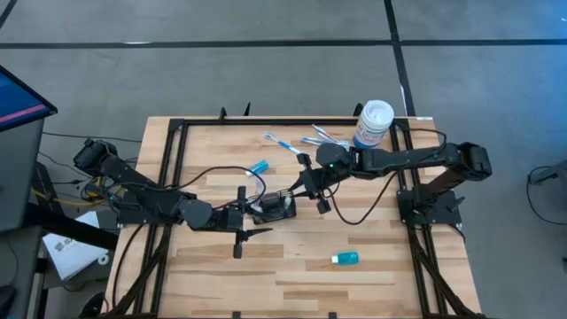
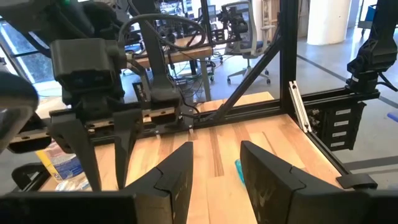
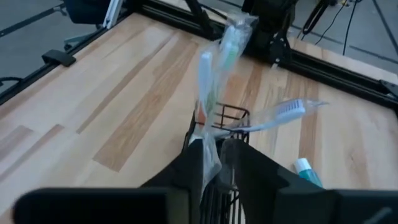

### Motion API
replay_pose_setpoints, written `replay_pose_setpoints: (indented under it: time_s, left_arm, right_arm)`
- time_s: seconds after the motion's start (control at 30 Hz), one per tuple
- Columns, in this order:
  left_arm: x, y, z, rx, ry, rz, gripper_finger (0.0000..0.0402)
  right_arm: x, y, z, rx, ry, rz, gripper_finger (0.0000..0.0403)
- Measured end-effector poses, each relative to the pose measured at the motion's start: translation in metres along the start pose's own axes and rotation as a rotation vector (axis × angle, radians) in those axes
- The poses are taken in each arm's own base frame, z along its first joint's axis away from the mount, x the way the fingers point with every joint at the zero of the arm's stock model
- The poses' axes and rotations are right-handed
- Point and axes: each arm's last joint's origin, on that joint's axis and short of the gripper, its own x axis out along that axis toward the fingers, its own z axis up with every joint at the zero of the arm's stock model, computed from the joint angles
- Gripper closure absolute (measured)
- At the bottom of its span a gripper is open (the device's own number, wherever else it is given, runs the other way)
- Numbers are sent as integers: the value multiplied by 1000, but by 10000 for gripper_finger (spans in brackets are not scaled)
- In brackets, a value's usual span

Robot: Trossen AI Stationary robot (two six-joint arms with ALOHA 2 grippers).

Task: Pick & Place toothbrushing station
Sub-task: Put the blue toothbrush into the wire organizer

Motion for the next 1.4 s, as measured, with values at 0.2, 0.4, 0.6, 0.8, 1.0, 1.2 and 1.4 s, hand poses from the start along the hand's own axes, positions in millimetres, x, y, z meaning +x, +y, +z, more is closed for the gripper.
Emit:
replay_pose_setpoints:
  time_s: [0.2,0.4,0.6,0.8,1.0,1.2,1.4]
  left_arm:
    - [0,0,0,0,0,0,275]
    - [0,0,0,0,0,0,275]
    - [0,0,0,0,0,0,275]
    - [0,0,0,0,0,0,275]
    - [0,0,0,0,0,0,275]
    - [0,0,0,0,0,0,275]
    - [0,0,0,1,1,0,275]
  right_arm:
    - [-6,-2,2,-1,-14,-14,282]
    - [-37,-3,13,-1,-46,-47,264]
    - [-57,-13,5,78,6,-93,274]
    - [-65,-31,-15,164,124,-128,289]
    - [-77,-49,-29,240,160,-191,295]
    - [-84,-66,-50,341,243,-233,295]
    - [-94,-81,-74,420,308,-279,295]
